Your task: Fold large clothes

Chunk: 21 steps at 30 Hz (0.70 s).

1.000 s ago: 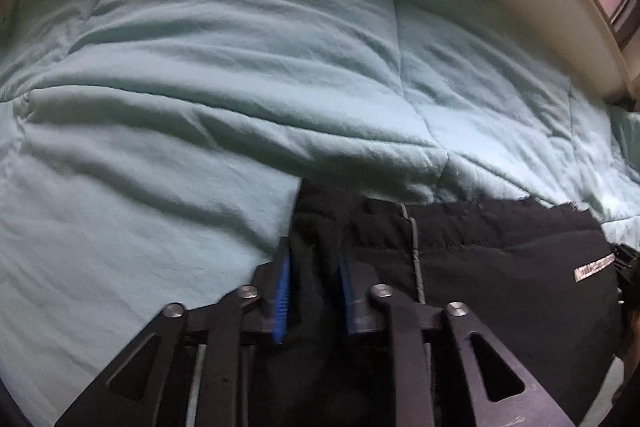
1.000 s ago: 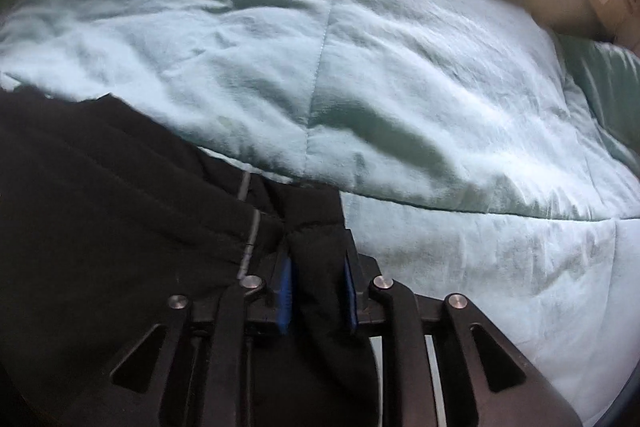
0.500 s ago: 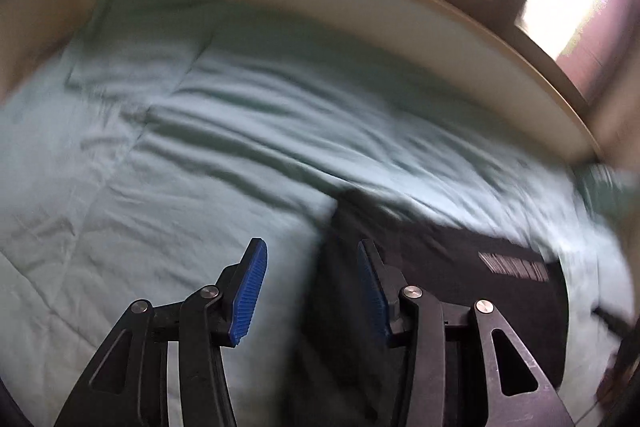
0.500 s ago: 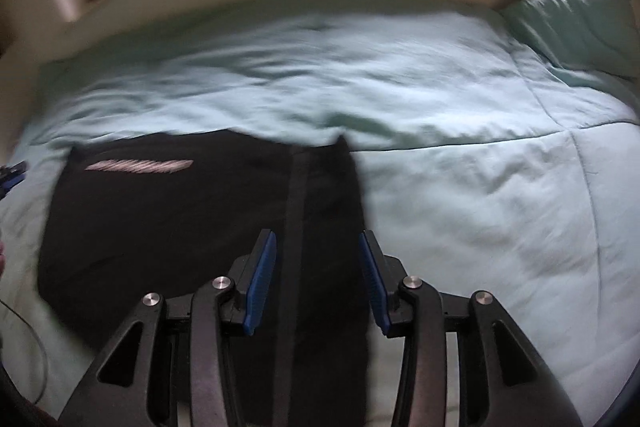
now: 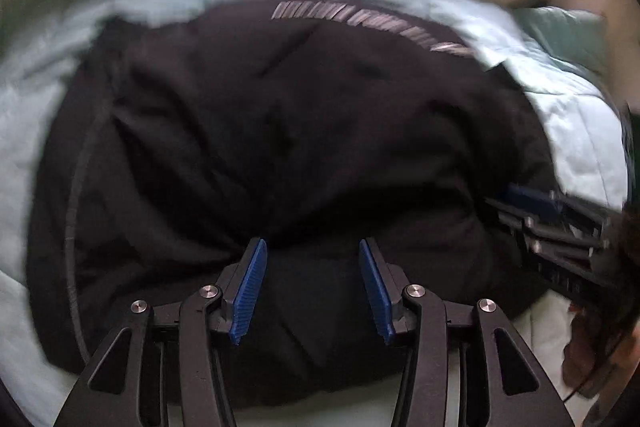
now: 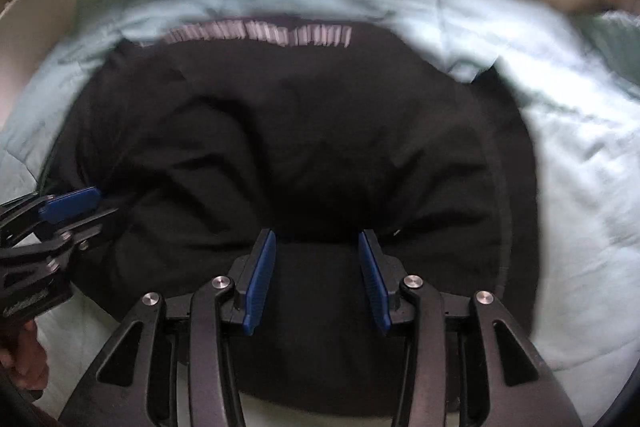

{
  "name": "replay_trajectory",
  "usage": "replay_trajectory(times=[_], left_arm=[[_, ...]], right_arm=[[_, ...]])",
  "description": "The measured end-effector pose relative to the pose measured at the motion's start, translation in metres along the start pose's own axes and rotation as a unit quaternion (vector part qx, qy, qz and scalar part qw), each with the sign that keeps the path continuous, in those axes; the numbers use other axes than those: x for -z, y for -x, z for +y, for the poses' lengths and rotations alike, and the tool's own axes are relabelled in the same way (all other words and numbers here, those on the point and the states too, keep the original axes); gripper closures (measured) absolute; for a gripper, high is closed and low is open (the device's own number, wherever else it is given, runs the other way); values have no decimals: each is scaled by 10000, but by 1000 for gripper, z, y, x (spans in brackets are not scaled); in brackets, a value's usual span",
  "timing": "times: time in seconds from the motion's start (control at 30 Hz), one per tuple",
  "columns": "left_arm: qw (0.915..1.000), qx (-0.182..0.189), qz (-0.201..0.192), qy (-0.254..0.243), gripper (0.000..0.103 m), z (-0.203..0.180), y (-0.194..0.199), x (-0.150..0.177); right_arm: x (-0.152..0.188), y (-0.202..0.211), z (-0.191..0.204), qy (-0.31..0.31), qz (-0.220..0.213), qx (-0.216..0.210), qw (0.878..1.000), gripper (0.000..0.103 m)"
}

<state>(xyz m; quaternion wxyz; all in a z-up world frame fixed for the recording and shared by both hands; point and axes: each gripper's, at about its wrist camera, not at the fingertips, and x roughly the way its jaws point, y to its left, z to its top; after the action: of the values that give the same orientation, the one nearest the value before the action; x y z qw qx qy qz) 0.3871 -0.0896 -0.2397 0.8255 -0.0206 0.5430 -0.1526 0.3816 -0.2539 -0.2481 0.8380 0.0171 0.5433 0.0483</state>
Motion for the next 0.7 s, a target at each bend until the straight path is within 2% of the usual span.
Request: replay_trajectory(times=[0.07,0.17,0.27,0.37,0.4,0.47,0.5,0.57,0.6,0.7], left_arm=[[10000,-42,-30,77,54,5,-12,-5],[9991,-364,-113,-178,53,-5,-15,-10],[9993,-247,-136,-255,53,-7,8,-13],[9979,-280,-437,-397,53,-9,43,-26],[9972,-313,-540,-420,53,-12,51,-33],[9976,-142,-600,-324,53,-9,55,-52],[9978,-107,-613,-216,53,-7,54,-63],[9985,-153,-519,-13,53,2,41,-83],[9994,-93,-286,153,53,9,25,-92],[9968,306,261,694,53,34,-18,-110]], right_arm=[[1,-10,-1,-37,-30,-5,10000,57],[-5,-12,1,68,53,75,9999,57],[-13,10,-3,53,103,-175,9998,57],[-30,51,-4,128,-467,-437,9979,55],[-38,60,-2,173,-658,-430,9968,50],[-58,67,4,283,-949,-336,9945,24],[-70,64,6,343,-1048,-288,9935,23],[-94,40,3,292,-928,-355,9946,23],[-104,25,0,204,-753,-365,9963,23],[-127,-32,-6,102,-116,-217,9996,23]])
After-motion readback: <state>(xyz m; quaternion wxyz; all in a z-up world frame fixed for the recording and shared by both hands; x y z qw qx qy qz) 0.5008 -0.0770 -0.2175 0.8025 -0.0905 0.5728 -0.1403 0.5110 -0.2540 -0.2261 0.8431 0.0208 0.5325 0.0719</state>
